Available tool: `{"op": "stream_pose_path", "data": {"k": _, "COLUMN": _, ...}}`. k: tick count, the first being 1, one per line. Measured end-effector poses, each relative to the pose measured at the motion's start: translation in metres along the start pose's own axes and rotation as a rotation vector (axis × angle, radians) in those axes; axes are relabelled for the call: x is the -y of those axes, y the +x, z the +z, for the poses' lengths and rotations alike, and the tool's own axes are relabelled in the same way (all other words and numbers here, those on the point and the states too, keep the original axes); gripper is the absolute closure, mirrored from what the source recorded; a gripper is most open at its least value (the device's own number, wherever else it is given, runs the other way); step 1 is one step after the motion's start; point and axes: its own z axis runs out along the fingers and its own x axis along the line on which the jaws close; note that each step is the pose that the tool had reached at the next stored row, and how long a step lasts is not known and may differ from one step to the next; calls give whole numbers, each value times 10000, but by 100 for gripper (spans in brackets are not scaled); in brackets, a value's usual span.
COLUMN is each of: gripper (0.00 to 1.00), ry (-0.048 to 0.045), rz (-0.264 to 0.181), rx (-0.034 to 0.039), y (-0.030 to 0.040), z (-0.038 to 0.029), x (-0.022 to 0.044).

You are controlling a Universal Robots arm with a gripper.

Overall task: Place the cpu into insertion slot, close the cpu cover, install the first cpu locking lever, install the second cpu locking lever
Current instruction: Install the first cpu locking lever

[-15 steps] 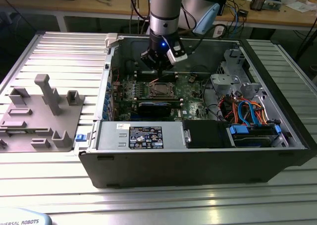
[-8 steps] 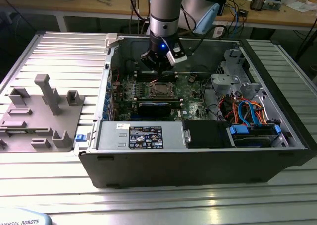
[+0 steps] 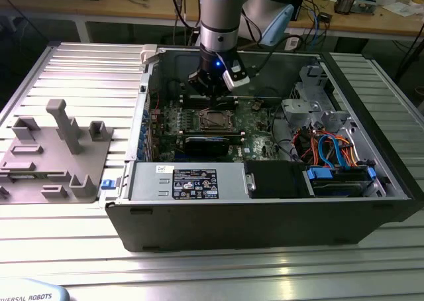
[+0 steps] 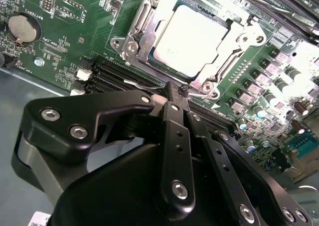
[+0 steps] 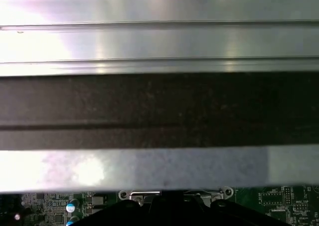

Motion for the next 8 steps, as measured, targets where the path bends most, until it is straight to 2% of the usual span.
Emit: {"op": "stream_pose_path", "data": {"k": 8, "gripper": 89, "ry": 0, "rz": 1, "rx": -1, "y": 0, "z": 24, "x": 2}}
